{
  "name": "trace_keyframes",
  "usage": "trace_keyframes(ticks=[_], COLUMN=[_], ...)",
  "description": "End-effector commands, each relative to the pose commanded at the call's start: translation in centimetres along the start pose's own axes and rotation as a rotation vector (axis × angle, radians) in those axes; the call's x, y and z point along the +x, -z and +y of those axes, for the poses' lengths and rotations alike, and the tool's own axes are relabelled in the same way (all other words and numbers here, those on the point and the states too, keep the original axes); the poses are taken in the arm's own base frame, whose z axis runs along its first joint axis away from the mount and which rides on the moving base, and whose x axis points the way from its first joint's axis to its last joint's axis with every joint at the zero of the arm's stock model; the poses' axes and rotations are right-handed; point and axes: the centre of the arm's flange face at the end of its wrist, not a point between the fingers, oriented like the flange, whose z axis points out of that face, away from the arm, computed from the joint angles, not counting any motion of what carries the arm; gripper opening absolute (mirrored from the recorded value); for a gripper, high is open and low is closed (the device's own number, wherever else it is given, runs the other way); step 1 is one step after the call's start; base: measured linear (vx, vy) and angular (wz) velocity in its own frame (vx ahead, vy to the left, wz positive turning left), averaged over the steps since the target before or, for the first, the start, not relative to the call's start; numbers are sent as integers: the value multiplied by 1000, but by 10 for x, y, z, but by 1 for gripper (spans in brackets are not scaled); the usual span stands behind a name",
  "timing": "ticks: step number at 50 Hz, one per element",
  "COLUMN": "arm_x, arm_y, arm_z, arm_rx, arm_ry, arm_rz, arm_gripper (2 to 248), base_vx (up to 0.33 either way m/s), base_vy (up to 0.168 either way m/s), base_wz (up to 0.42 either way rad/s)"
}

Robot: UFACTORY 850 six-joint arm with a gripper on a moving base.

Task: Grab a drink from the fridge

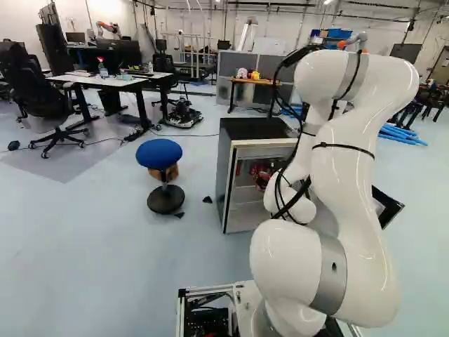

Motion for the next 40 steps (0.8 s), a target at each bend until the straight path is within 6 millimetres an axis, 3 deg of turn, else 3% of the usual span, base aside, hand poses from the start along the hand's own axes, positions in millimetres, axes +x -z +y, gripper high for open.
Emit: trace_keyframes(ticks=[23, 40], arm_x=[15, 31], arm_y=[39, 49], arm_z=[-24, -26], arm_rx=[17, 14], arm_ry=[13, 29], arm_rz=[10, 46], arm_gripper=[93, 93], base_vx=[0, 0], base_vy=[0, 0], base_wz=[0, 0])
